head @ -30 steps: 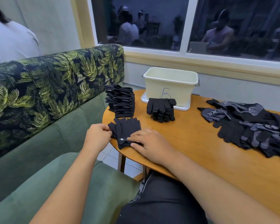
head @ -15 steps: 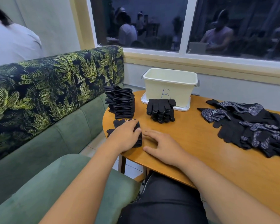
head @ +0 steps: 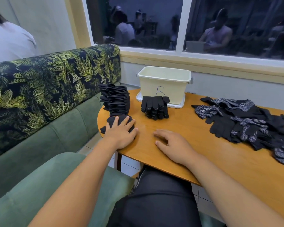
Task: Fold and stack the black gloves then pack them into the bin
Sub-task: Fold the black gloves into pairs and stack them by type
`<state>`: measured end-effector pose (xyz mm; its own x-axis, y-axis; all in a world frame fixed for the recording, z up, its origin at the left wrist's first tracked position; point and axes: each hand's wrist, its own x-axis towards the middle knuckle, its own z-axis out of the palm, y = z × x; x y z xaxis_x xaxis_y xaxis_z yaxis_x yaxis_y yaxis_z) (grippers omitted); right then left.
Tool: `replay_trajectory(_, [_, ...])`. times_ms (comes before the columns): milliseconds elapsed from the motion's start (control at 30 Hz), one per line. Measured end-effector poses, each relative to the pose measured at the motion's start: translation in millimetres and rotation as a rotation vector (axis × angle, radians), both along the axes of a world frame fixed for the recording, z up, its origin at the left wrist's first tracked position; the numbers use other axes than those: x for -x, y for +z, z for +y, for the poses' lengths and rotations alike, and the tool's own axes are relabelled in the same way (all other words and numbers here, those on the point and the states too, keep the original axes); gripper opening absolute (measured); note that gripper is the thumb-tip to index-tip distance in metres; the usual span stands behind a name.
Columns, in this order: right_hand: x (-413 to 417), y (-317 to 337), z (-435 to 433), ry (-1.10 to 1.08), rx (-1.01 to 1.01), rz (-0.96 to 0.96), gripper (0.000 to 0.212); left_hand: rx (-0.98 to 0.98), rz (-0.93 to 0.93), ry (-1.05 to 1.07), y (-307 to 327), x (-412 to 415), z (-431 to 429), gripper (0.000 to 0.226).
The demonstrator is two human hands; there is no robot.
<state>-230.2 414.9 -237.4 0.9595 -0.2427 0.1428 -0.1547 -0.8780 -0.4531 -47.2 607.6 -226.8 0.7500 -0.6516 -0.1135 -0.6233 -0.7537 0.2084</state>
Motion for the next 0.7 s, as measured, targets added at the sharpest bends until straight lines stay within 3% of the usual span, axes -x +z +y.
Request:
replay_trajectory(167, [11, 1, -9, 0.017, -0.03, 0.022, 0.047, 0.003, -0.061, -0.007, 0, -3, -2, 0.07])
replay_trajectory(467, [79, 14, -67, -0.167, -0.035, -0.034, 0.041, 0.127, -0.425, -0.179, 13, 51, -42, 0.061])
replay_trajectory(700, [131, 20, -111, -0.335, 0.121, -0.109, 0.037, 0.243, -0.313, -0.38, 12, 123, -120, 0.054])
